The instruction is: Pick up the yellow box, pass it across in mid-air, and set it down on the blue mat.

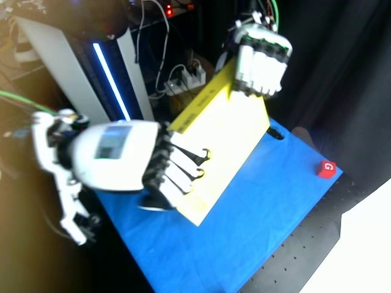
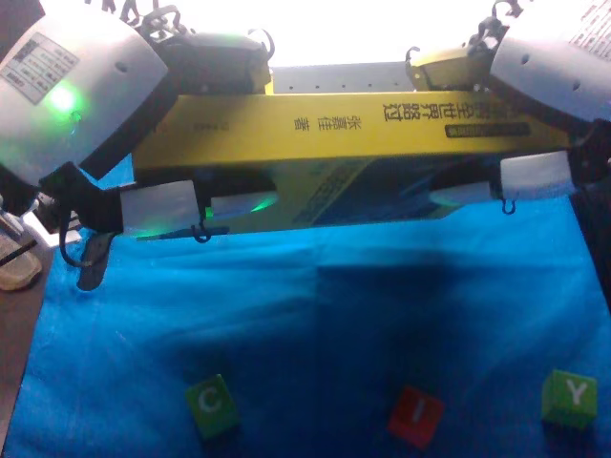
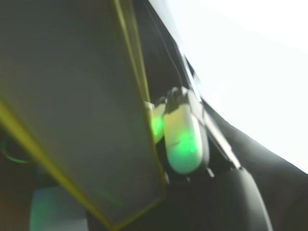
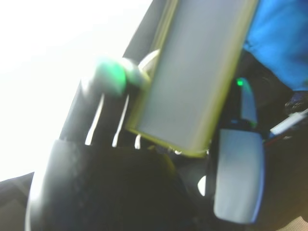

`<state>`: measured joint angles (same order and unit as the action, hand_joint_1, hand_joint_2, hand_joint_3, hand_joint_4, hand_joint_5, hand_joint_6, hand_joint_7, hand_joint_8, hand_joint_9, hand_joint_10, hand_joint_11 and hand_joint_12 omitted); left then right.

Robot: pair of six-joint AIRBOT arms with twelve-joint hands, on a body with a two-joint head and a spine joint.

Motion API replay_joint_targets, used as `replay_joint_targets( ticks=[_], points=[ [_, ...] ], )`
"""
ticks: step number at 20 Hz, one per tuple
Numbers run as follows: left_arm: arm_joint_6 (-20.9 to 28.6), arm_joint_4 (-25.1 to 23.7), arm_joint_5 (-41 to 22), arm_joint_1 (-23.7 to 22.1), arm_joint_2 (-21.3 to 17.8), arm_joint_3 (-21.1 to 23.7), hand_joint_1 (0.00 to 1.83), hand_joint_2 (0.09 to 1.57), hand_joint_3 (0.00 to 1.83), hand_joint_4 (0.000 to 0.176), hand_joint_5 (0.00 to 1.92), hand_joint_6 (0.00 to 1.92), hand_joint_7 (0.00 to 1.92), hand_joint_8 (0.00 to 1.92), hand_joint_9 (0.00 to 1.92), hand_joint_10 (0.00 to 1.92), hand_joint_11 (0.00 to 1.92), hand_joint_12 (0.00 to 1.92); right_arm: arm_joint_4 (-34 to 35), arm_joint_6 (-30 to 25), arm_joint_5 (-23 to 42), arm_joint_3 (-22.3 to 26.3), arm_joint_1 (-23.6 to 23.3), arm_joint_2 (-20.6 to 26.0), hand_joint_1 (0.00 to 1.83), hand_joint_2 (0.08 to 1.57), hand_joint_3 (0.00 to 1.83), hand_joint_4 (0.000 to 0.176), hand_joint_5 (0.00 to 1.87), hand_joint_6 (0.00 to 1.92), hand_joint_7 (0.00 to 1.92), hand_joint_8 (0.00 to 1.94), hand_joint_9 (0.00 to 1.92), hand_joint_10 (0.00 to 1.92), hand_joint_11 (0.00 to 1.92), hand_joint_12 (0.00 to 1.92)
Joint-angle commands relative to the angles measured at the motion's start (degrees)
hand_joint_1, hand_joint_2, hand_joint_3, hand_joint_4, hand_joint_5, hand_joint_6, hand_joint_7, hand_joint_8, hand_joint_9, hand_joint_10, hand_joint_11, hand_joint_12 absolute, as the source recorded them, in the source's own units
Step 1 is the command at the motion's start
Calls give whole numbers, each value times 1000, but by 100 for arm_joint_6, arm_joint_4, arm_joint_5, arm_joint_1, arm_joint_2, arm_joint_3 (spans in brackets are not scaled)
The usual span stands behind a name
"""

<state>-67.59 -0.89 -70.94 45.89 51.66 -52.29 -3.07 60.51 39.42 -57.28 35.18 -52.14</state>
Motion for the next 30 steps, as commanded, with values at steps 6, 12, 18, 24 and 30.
replay_joint_targets(
  ticks=[6, 12, 18, 24, 30],
  points=[
    [429, 778, -1613, 367, -117, 106, 665, 1254, 7, 3, 276, 836, 326, 687, 387, 627, 321, 978, 345, 243, 745, 69, -86, 417, 1356, 1266, 20, 0, 1232, 1921, 1366, 1941, 1469, 1921, 1544, 1921],
    [428, 1508, -2086, 979, -331, 232, 452, 1206, 0, 86, 0, 0, 0, 0, 0, 0, 0, 0, 372, 297, 1223, 490, -84, 1028, 1565, 1195, 0, 0, 1206, 1921, 1402, 1941, 1538, 1921, 1622, 1921],
    [432, 2490, -2824, 1851, -600, 445, 396, 1212, 2, 101, 0, 0, 0, 0, 0, 0, 0, 0, 430, 297, 1282, 1003, 367, 1759, 1644, 1193, 0, 0, 1188, 1921, 1451, 1941, 1570, 1921, 1658, 1921],
    [419, 2872, -2823, 2017, -633, 448, 196, 1225, 5, 101, 0, 0, 0, 0, 0, 0, 0, 0, 988, 298, 1504, 1289, 1292, 2132, 1649, 1174, 0, 0, 1125, 1921, 1375, 1941, 1488, 1921, 1566, 1921],
    [426, 2997, -2823, 2048, -629, 454, 243, 1245, 9, 98, 0, 0, 0, 0, 0, 0, 0, 0, 1904, 297, 1573, 1018, 2009, 1875, 1608, 1185, 0, 0, 1010, 1921, 1242, 1941, 1344, 1921, 1398, 1921]
  ],
)
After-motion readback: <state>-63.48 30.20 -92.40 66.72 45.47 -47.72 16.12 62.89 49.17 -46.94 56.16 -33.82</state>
